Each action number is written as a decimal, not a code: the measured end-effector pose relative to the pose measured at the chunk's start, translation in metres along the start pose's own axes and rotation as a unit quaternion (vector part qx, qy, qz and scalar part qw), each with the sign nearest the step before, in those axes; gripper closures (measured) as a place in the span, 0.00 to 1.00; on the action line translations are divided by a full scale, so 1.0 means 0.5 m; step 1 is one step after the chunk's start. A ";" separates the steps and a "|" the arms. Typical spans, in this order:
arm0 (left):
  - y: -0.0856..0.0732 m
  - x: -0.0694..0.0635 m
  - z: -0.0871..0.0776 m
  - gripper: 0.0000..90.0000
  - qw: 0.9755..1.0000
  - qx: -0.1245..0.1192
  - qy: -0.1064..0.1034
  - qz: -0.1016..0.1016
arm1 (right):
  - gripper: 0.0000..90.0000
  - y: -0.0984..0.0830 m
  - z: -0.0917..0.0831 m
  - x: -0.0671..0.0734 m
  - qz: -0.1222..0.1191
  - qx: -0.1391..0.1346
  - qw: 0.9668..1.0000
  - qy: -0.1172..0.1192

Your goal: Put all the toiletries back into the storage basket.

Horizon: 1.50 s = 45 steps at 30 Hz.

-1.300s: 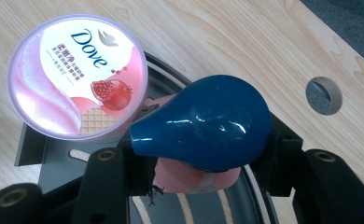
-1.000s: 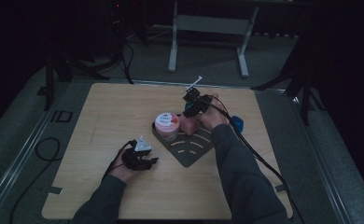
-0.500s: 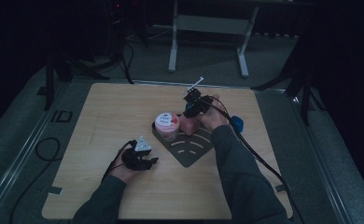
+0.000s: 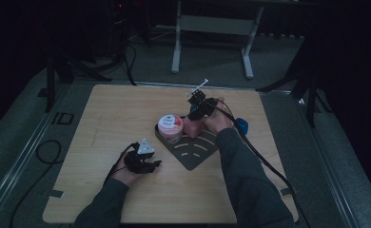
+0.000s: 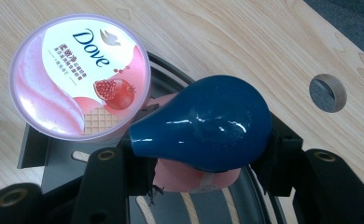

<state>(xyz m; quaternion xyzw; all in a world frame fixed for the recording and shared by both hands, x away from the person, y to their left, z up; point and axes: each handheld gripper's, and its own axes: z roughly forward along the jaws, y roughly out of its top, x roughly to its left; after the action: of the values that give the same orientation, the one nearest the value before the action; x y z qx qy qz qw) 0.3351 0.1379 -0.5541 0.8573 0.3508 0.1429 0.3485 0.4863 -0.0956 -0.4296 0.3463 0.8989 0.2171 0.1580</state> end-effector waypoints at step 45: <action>0.000 0.001 0.000 0.56 1.000 0.000 0.000 0.000 | 0.49 -0.023 0.000 0.004 0.022 -0.019 1.000 -0.009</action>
<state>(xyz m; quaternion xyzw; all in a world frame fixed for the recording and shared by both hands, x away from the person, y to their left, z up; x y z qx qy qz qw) 0.3354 0.1380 -0.5542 0.8576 0.3506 0.1430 0.3481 0.4786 -0.1020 -0.4358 0.3650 0.8851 0.2347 0.1683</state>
